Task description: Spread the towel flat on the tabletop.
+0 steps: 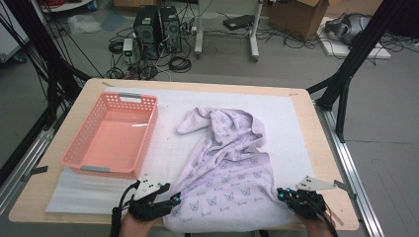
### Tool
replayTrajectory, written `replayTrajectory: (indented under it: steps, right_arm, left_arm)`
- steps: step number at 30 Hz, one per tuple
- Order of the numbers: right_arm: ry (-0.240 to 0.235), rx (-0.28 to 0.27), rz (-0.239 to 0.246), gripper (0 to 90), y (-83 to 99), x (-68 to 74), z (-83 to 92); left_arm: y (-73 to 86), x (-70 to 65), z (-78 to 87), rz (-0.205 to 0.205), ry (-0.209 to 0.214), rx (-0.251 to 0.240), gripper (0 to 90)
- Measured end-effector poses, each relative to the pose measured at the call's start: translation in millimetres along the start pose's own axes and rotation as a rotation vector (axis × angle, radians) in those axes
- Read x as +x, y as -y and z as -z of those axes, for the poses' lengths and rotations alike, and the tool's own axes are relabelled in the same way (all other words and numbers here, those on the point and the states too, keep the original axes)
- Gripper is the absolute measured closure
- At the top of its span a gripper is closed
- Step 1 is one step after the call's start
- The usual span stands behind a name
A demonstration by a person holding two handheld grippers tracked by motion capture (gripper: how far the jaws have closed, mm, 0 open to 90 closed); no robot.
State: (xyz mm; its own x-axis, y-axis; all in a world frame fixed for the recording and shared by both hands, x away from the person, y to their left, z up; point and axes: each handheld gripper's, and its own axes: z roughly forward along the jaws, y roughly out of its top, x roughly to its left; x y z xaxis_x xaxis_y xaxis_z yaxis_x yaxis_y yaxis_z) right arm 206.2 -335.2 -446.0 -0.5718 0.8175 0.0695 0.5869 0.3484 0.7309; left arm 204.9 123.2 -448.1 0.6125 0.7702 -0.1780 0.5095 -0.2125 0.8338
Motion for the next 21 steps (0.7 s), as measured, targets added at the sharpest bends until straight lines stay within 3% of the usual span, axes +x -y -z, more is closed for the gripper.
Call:
replayTrajectory:
  steps: [3,5,9,11,13,15,17,21]
  right_arm:
    - [0.014,-0.015,-0.022,89.4,12.2,-5.7,15.2]
    - [0.011,-0.050,-0.049,75.5,14.7,-9.3,20.9]
    - [-0.022,-0.116,-0.058,58.8,3.1,-4.3,13.8]
    - [-0.044,-0.118,-0.048,54.6,-4.5,2.0,4.1]
    - [-0.044,-0.093,-0.036,56.2,-11.2,7.8,-7.2]
    - [0.001,-0.032,-0.014,69.0,-14.7,11.1,-18.2]
    - [-0.006,-0.019,-0.028,85.3,-14.5,8.5,-18.9]
    - [0.004,0.015,0.000,86.6,-3.9,7.7,-1.5]
  left_arm:
    - [-3.8,1.9,-6.1,0.000,-0.004,0.002,48.2]
    - [-5.6,2.2,-9.7,0.002,-0.009,0.004,48.2]
    - [-8.0,2.4,-13.7,0.006,-0.014,-0.002,48.3]
    - [-8.2,3.7,-14.6,0.009,-0.018,-0.005,48.2]
    - [-7.8,4.3,-15.2,0.016,-0.020,-0.005,48.2]
    - [-6.7,4.5,-15.0,0.017,-0.016,-0.003,48.2]
    - [-5.1,4.4,-14.4,0.018,-0.015,-0.002,48.2]
    - [-3.5,5.2,-13.6,0.020,-0.009,0.004,48.4]
